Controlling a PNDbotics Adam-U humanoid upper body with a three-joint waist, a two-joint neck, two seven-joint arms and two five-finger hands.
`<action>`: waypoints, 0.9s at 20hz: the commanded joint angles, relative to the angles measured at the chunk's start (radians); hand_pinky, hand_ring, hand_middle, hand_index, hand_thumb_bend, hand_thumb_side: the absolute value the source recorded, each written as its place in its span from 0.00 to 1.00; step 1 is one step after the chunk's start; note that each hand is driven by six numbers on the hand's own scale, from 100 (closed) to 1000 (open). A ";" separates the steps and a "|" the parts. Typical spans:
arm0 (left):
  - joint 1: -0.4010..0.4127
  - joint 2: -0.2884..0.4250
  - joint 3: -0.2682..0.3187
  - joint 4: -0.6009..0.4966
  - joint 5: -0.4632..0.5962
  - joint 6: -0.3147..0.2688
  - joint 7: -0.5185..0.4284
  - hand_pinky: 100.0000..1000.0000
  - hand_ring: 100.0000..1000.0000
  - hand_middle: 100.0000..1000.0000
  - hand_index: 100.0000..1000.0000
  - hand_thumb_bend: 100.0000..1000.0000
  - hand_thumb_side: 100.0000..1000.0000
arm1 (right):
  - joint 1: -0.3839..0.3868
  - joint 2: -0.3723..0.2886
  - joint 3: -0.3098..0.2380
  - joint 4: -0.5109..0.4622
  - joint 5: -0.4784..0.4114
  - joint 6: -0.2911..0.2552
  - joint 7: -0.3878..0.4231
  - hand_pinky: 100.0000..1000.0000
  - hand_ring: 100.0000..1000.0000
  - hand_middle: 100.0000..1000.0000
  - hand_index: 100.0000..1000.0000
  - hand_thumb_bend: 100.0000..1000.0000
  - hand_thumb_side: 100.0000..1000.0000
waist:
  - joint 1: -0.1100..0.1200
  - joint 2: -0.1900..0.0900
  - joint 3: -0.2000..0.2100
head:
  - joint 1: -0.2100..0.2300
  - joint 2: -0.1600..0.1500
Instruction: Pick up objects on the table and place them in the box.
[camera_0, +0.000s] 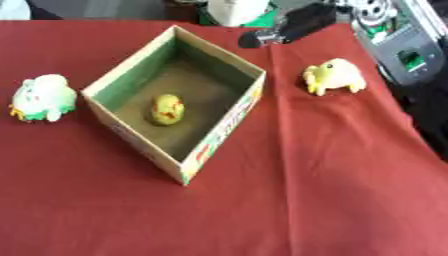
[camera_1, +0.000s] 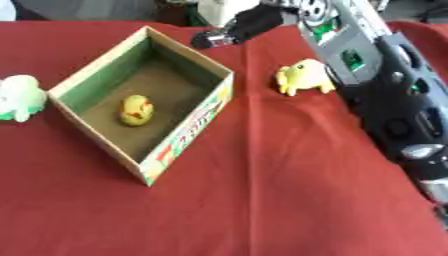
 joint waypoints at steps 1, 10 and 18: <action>-0.004 0.022 0.011 -0.017 -0.008 -0.001 0.004 0.51 0.57 0.55 0.73 0.00 0.80 | 0.013 -0.074 -0.031 0.015 0.002 -0.035 0.010 0.83 0.89 0.87 1.00 0.66 0.47 | 0.005 -0.020 -0.001 | 0.004 -0.014; -0.003 0.022 0.012 -0.017 -0.010 -0.001 0.006 0.51 0.57 0.55 0.73 0.00 0.80 | 0.086 -0.144 -0.059 0.092 0.038 -0.109 0.048 0.82 0.90 0.88 1.00 0.57 0.32 | 0.006 -0.018 -0.006 | 0.013 -0.019; -0.005 0.018 0.010 -0.017 -0.009 -0.001 0.005 0.51 0.57 0.55 0.73 0.00 0.80 | 0.097 -0.135 -0.059 0.213 0.118 -0.135 0.028 0.81 0.91 0.88 1.00 0.50 0.27 | 0.007 -0.009 0.002 | 0.008 -0.030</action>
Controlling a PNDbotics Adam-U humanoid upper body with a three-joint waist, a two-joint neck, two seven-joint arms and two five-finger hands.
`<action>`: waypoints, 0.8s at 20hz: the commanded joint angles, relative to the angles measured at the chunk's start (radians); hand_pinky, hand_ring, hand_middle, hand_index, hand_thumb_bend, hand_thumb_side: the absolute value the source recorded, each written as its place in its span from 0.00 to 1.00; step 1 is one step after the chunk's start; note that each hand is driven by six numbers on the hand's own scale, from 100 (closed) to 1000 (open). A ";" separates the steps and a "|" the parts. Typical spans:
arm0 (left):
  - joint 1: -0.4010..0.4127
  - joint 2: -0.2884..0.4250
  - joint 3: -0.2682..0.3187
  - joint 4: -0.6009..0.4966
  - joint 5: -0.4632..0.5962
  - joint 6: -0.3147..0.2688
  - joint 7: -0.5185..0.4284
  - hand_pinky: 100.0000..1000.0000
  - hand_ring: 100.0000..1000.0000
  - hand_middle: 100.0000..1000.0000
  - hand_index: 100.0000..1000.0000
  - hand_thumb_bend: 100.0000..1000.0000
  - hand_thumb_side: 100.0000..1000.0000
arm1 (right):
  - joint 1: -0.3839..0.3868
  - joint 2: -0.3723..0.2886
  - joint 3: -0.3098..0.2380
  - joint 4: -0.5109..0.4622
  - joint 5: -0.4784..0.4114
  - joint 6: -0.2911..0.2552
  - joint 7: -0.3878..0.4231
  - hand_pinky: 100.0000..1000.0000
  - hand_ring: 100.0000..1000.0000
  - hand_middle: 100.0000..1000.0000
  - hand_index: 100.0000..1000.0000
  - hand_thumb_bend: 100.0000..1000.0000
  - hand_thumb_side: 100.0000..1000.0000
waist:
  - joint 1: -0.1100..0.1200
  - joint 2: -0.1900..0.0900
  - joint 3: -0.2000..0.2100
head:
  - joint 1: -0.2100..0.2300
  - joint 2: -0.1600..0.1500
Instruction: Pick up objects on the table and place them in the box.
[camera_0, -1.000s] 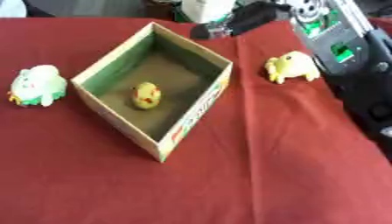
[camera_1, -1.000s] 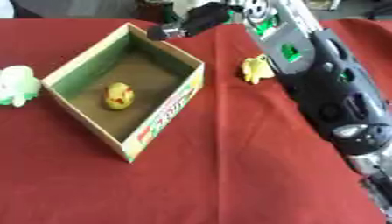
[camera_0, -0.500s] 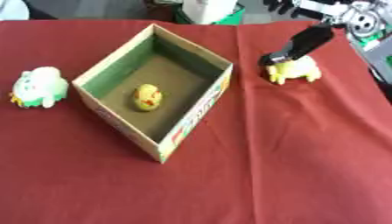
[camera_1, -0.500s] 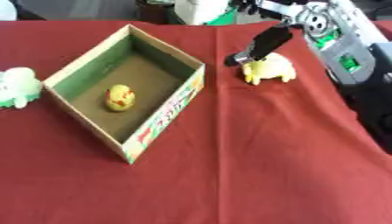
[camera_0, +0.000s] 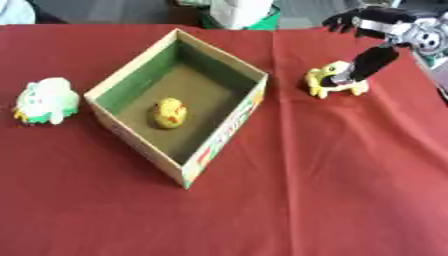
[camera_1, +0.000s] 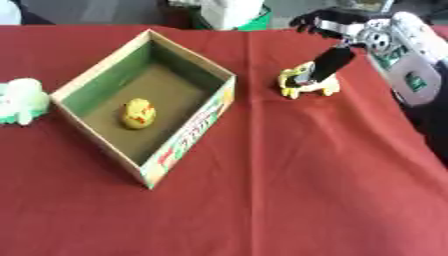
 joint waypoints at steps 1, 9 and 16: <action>-0.007 0.017 0.007 -0.017 -0.002 -0.001 0.002 0.51 0.57 0.55 0.73 0.00 0.80 | -0.013 -0.025 -0.014 0.043 0.041 -0.015 -0.011 0.80 0.91 0.87 1.00 0.49 0.29 | 0.003 -0.012 0.003 | -0.003 -0.015; -0.013 0.011 0.004 -0.017 -0.001 -0.001 -0.001 0.51 0.57 0.56 0.73 0.00 0.80 | -0.016 -0.002 -0.009 0.142 0.115 -0.050 -0.037 0.79 0.91 0.87 1.00 0.42 0.29 | 0.003 0.002 0.007 | -0.007 -0.023; -0.017 0.008 0.004 -0.017 0.001 -0.002 -0.001 0.51 0.57 0.56 0.73 0.00 0.80 | -0.022 0.016 -0.009 0.205 0.166 -0.064 -0.060 0.78 0.90 0.86 1.00 0.32 0.33 | 0.003 0.008 0.011 | -0.008 -0.027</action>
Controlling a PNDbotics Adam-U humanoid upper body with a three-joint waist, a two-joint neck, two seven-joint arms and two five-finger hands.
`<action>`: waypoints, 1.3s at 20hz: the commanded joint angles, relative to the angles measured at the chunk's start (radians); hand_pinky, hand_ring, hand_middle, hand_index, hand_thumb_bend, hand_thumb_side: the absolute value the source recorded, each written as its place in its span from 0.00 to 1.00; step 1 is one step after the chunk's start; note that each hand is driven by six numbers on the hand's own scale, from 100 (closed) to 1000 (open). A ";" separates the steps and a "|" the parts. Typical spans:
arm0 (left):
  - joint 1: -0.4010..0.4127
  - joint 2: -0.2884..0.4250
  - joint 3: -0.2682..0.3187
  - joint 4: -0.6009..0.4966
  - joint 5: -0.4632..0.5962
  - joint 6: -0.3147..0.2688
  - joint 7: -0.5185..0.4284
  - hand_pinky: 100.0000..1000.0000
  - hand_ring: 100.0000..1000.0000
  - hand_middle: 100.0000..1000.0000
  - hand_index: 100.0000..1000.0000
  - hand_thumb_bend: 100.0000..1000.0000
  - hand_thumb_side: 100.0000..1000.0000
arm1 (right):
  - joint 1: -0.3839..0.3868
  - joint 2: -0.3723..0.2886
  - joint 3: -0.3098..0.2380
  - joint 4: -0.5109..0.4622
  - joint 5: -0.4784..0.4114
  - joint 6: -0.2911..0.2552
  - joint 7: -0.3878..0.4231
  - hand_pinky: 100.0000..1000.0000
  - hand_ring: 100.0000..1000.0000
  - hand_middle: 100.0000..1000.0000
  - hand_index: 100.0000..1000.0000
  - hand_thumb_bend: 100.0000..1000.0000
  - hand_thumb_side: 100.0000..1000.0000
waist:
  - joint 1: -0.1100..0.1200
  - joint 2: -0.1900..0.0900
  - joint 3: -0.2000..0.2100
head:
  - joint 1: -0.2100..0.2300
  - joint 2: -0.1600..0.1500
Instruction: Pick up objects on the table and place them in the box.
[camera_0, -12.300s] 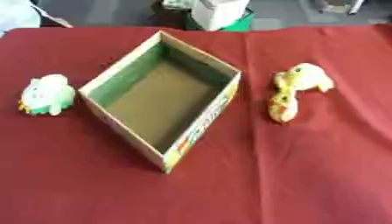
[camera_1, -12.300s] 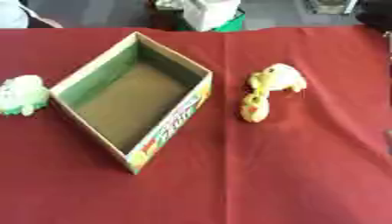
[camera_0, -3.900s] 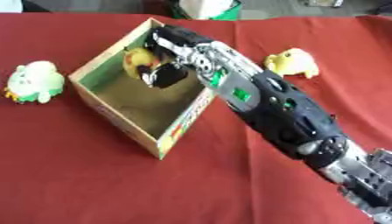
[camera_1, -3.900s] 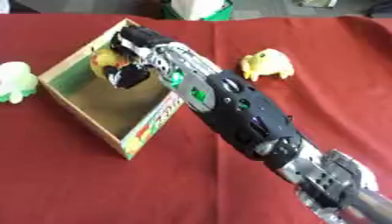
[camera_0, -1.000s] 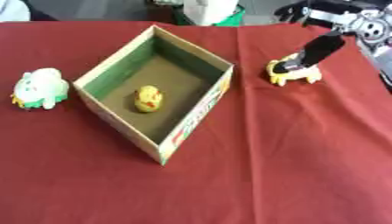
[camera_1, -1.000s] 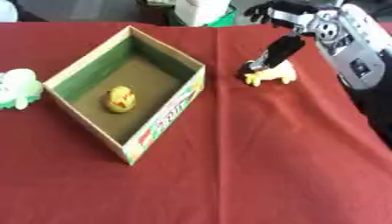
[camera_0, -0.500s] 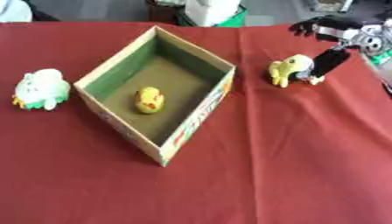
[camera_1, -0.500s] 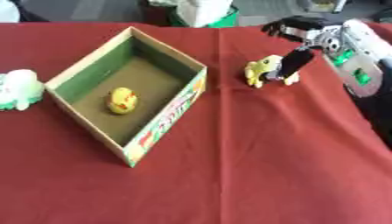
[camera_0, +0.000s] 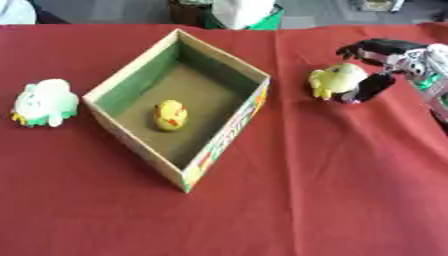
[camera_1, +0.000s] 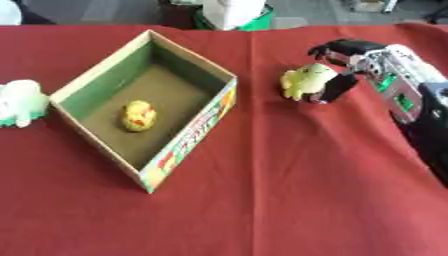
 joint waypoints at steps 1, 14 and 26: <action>-0.014 0.009 0.004 -0.017 0.001 -0.001 -0.001 0.51 0.57 0.56 0.73 0.00 0.80 | -0.024 -0.013 -0.009 0.019 0.023 -0.003 -0.016 0.78 0.90 0.86 1.00 0.31 0.34 | 0.000 -0.015 0.001 | -0.003 -0.011; -0.016 0.004 0.000 -0.017 0.004 0.000 -0.005 0.51 0.57 0.56 0.73 0.00 0.80 | -0.037 0.008 0.001 0.066 0.083 0.001 -0.096 0.74 0.86 0.72 0.84 0.00 0.42 | -0.004 -0.009 0.005 | -0.005 -0.016; -0.015 0.005 0.000 -0.017 0.005 0.001 -0.005 0.51 0.57 0.56 0.73 0.00 0.80 | -0.046 -0.004 -0.007 -0.036 0.008 0.037 -0.172 0.70 0.74 0.48 0.62 0.00 0.38 | -0.007 -0.021 -0.002 | 0.001 -0.010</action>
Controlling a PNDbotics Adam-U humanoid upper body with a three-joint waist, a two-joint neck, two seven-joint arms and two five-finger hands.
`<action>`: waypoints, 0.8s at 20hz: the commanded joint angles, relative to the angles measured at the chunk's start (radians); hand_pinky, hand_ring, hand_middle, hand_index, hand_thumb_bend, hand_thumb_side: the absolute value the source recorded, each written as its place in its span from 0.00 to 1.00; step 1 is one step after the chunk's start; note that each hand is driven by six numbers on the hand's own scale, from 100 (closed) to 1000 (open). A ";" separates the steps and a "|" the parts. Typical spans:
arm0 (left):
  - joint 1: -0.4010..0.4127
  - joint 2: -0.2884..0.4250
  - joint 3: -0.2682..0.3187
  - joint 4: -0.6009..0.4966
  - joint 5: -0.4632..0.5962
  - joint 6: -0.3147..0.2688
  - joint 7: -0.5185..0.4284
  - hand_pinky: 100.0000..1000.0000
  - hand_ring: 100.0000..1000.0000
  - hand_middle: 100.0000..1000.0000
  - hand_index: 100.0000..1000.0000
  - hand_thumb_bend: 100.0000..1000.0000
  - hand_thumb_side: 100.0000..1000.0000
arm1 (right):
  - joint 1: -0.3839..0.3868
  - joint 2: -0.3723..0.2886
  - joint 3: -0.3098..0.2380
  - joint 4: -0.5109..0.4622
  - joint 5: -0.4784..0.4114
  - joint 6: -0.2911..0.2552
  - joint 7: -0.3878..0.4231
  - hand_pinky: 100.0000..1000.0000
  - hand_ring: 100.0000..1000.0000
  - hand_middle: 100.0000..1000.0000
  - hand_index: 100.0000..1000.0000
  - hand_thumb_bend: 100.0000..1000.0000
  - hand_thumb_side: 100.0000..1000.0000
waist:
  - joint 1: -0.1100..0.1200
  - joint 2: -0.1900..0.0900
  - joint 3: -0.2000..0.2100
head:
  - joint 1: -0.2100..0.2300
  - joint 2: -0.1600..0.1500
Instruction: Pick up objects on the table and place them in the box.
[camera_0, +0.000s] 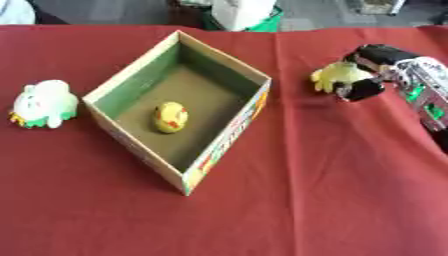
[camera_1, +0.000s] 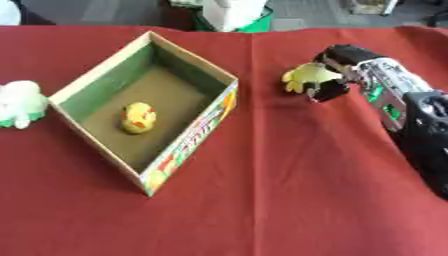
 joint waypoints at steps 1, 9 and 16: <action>-0.008 0.014 0.003 -0.017 0.002 -0.001 -0.001 0.51 0.57 0.56 0.73 0.00 0.80 | -0.029 -0.035 -0.021 -0.072 -0.042 0.027 -0.030 0.70 0.73 0.46 0.60 0.00 0.38 | 0.000 -0.027 -0.002 | 0.004 0.001; -0.007 0.017 0.003 -0.017 0.004 0.000 -0.002 0.51 0.57 0.56 0.73 0.00 0.80 | -0.060 -0.047 -0.026 -0.252 -0.145 0.110 -0.097 0.68 0.67 0.38 0.51 0.00 0.38 | -0.004 -0.039 -0.006 | 0.003 0.007; -0.010 0.017 0.001 -0.017 0.007 0.000 -0.004 0.51 0.58 0.56 0.73 0.00 0.80 | -0.104 -0.025 0.009 -0.404 -0.226 0.154 -0.065 0.68 0.65 0.37 0.50 0.00 0.44 | -0.008 -0.045 -0.004 | 0.000 0.010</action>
